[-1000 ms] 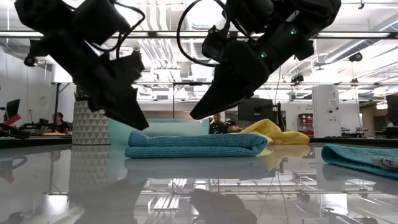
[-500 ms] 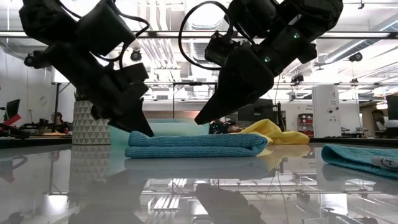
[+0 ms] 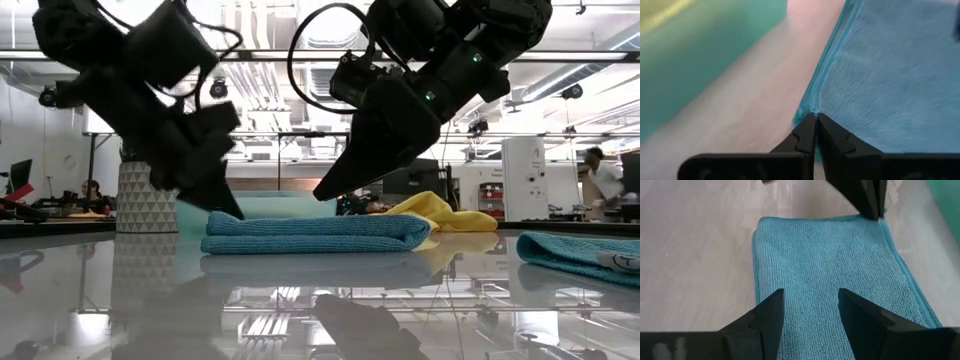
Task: Fold microfiber towels
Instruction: Fold the top blue microfiber towel
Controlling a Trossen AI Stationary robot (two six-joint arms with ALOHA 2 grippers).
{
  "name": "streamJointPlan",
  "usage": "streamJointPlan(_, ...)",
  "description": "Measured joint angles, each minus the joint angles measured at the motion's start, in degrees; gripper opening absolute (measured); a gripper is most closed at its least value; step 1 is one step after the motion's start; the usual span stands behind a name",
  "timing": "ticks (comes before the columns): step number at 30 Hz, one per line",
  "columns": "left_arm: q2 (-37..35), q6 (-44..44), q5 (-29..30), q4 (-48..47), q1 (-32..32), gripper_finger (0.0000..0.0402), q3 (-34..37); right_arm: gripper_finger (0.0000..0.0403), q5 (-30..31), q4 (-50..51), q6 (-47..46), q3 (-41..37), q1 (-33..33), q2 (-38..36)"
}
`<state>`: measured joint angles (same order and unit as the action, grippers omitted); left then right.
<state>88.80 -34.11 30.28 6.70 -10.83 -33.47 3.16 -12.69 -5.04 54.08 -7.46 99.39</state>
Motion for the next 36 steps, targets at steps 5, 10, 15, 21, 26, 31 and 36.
streamJointPlan(5, -3.53, -0.07, -0.44, -5.01, -0.09, 0.0, 0.06, 0.0176, -0.01, 0.01, -0.38, -0.02, 0.0, 0.0)
streamJointPlan(10, -3.42, -0.04, -0.64, -5.66, 0.0, 0.0, 0.15, 0.0176, 0.0, 0.01, -0.5, -0.02, 0.0, 0.0)
streamJointPlan(15, -3.26, -0.02, -1.31, -5.82, 0.11, 0.0, 0.13, 0.0176, -0.02, 0.73, -1.2, 0.14, 0.0, -0.59)
streamJointPlan(21, -3.48, 0.42, -4.44, -7.13, 0.11, 0.0045, 0.13, 0.0176, 0.04, 7.03, -1.34, 1.85, 0.08, -3.31)
streamJointPlan(26, -3.65, 0.08, -4.43, -11.25, 0.11, 0.0107, -0.32, 0.0176, 4.31, 15.28, 0.21, 2.62, 2.32, -8.9)
streamJointPlan(31, -6.04, 0.07, -7.45, -13.79, -0.01, 0.0144, -0.9, 0.0176, 3.3, 21.72, -7.55, 2.51, 4.83, -13.17)
streamJointPlan(36, -9.59, 0.2, -13.37, -13.76, -0.86, 0.0143, -0.9, 0.0176, -1.47, 24.88, -21.2, 2.16, 6.06, -13.79)
